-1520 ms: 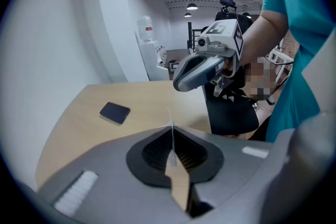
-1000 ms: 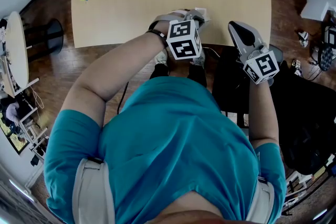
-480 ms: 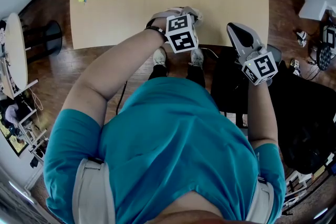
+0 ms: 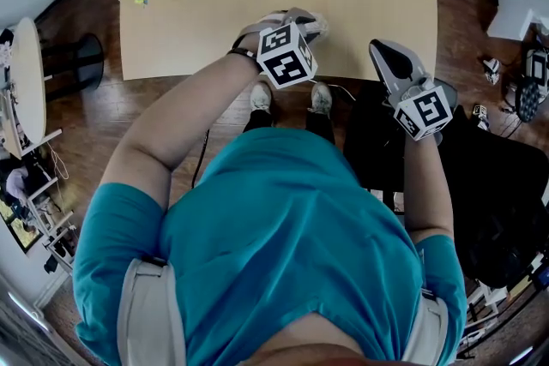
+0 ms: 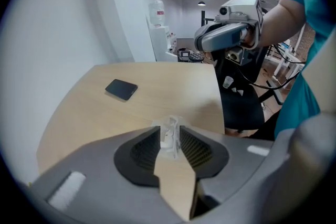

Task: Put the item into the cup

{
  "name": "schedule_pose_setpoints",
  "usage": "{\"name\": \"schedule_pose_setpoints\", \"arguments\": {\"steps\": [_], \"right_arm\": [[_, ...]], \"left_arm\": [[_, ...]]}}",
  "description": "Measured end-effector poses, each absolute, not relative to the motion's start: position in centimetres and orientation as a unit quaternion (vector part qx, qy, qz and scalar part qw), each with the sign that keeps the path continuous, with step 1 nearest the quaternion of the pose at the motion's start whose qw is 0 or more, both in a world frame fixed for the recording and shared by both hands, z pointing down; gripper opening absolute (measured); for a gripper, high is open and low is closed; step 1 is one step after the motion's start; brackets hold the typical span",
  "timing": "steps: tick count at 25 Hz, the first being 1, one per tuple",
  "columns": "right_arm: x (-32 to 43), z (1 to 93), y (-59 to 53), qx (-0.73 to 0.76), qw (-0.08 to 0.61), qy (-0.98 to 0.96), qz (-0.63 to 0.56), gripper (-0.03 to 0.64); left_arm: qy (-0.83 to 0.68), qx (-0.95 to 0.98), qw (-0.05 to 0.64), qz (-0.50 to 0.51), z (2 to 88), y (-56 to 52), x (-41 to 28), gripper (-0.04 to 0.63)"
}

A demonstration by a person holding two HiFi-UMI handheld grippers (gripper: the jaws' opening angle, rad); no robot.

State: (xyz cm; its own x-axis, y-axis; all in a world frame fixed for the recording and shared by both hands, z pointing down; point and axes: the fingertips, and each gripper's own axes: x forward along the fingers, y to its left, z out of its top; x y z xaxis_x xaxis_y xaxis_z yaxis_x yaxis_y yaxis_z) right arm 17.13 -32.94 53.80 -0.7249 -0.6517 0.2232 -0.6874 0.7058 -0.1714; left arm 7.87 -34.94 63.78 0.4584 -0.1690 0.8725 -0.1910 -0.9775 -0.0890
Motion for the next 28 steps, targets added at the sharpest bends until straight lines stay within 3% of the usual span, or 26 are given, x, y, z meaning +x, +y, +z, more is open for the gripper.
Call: {"name": "schedule_pose_setpoints", "arguments": {"steps": [8,12,21,28], "right_arm": [[17.1,51.3,-33.0,0.333,0.069,-0.935,0.104,0.008],[16.9,48.3,-32.1,0.325,0.066,-0.940,0.076,0.008],[12.2,41.0,-22.7,0.363,0.057,-0.929,0.050,0.008],[5.2,37.2,-11.7,0.403,0.030,-0.913,0.065,0.008]], "left_arm": [[-0.241,0.884,0.055,0.397,55.0,-35.9,4.1,0.111],[-0.315,0.904,0.081,0.276,47.5,-34.1,-0.3,0.003],[-0.351,0.925,0.033,0.140,37.8,-22.5,-12.2,0.002],[-0.336,0.935,0.023,0.109,35.6,-10.5,-21.3,0.002]]}}
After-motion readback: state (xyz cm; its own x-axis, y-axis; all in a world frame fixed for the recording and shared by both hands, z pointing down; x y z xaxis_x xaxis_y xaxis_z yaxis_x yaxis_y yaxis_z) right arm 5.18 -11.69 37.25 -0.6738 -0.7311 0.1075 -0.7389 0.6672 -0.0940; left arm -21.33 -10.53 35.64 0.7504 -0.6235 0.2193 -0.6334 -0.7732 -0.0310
